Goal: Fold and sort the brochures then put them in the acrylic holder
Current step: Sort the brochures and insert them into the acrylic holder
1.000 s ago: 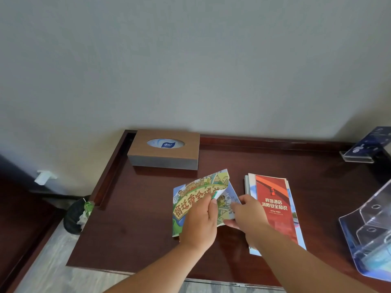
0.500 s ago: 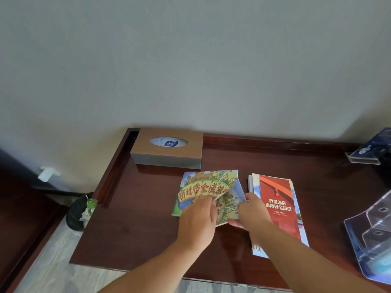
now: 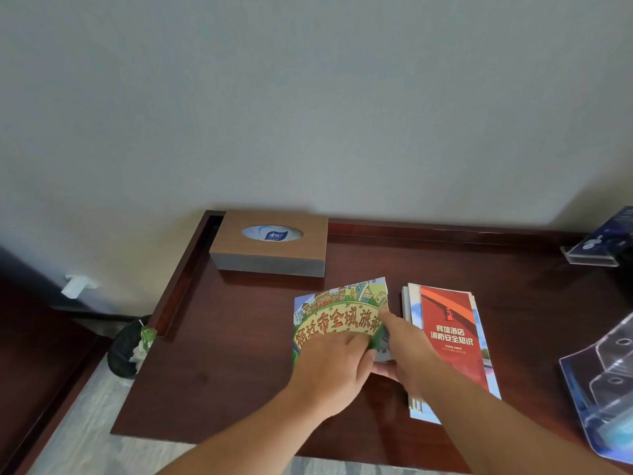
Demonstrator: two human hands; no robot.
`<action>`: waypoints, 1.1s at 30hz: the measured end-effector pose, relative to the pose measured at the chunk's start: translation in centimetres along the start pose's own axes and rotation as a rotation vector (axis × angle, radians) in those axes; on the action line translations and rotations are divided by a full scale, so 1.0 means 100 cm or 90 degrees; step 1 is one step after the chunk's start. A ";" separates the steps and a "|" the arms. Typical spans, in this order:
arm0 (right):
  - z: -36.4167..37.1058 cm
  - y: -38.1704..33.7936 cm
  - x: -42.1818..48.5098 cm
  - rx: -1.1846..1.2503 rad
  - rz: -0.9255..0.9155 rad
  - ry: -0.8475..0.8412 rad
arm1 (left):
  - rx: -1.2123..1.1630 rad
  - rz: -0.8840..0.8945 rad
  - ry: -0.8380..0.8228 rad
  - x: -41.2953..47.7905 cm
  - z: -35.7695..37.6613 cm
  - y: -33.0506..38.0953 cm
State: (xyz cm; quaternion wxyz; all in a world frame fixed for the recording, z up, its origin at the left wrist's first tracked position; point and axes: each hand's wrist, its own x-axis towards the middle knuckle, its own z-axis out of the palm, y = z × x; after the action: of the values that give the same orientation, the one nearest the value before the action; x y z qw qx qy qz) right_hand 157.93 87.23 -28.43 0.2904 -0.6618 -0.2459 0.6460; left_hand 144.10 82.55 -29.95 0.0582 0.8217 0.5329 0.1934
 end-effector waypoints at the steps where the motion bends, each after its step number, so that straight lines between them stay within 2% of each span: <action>1: -0.002 -0.001 0.000 -0.028 -0.013 -0.005 | -0.022 -0.006 -0.005 0.002 0.000 -0.003; 3: -0.006 -0.002 0.000 -0.089 -0.046 -0.008 | -0.079 -0.110 0.020 0.007 0.000 -0.013; 6: -0.013 -0.006 -0.003 -0.081 -0.066 -0.058 | -0.162 -0.417 0.131 0.016 -0.005 -0.038; 8: -0.018 -0.006 -0.003 -0.049 -0.069 -0.116 | -0.418 -0.673 0.158 0.023 -0.014 -0.055; 10: -0.019 -0.003 -0.004 -0.059 -0.074 -0.147 | -0.688 -0.804 0.173 0.027 -0.021 -0.066; 13: -0.011 0.000 -0.005 -0.165 -0.129 -0.091 | -0.776 -0.793 0.203 0.026 -0.028 -0.071; 16: -0.005 -0.004 -0.001 -0.245 -0.217 0.036 | -0.762 -0.712 0.238 0.022 -0.028 -0.068; 18: -0.001 -0.004 0.000 -0.254 -0.251 0.074 | -0.733 -0.676 0.243 0.016 -0.022 -0.065; 22: 0.007 0.004 0.006 -0.319 -0.261 0.097 | -0.660 -0.688 0.209 -0.002 -0.001 -0.062; 33: 0.002 -0.002 0.013 -0.400 -0.217 0.091 | -0.644 -0.722 0.104 -0.007 0.007 -0.063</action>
State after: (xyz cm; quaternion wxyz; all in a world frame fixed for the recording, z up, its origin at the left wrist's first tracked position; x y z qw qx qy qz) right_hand 157.76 88.27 -29.23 0.1927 -0.7120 -0.5180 0.4332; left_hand 138.71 84.68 -32.72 0.4782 0.2787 0.7223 0.4147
